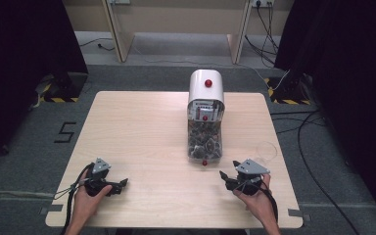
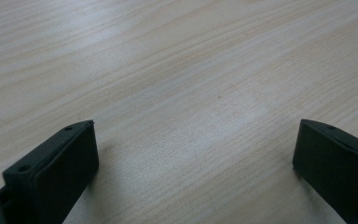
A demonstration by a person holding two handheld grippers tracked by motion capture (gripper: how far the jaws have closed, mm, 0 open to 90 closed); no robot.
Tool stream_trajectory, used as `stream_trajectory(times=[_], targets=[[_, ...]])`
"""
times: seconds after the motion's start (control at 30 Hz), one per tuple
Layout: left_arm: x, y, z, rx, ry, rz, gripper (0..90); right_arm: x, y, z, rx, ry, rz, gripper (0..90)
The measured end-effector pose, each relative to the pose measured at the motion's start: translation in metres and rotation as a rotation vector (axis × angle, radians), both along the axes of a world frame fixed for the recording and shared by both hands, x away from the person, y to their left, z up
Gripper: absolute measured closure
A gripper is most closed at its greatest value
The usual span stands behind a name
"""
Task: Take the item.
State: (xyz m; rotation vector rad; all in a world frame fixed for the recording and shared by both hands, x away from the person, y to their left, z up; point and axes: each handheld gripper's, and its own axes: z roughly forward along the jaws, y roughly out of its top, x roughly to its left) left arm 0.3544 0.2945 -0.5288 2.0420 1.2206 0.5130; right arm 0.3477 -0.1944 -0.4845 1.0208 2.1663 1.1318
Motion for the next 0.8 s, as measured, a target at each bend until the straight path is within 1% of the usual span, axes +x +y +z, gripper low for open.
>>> stream_trajectory(times=[0.1,0.23,0.27,0.33,0.37,0.4,0.53,0.8], targets=[[0.000,0.000,0.000,0.000,0.000,0.000,0.0,0.002,0.000,0.002,0.008,-0.003,-0.006,36.8],[0.000,0.000,0.000,0.000,0.000,0.000,0.0,0.003,0.001,0.006,0.009,-0.012,-0.001,37.0],[0.000,0.000,0.000,0.000,0.000,0.000,0.0,0.006,0.003,0.010,0.019,-0.018,0.005,37.0],[0.000,0.000,0.000,0.000,0.000,0.000,0.0,0.008,0.005,0.013,0.028,-0.018,0.008,37.0],[0.000,0.000,0.000,0.000,0.000,0.000,0.0,0.008,0.005,0.013,0.028,-0.018,0.008,37.0],[0.000,0.000,0.000,0.000,0.000,0.000,0.0,0.011,0.008,0.016,0.026,-0.023,0.014,37.0],[0.000,0.000,0.000,0.000,0.000,0.000,0.0,0.018,0.011,0.018,0.036,-0.024,0.005,37.3],[0.000,0.000,0.000,0.000,0.000,0.000,0.0,0.026,0.018,0.029,0.051,-0.052,0.011,37.6]])
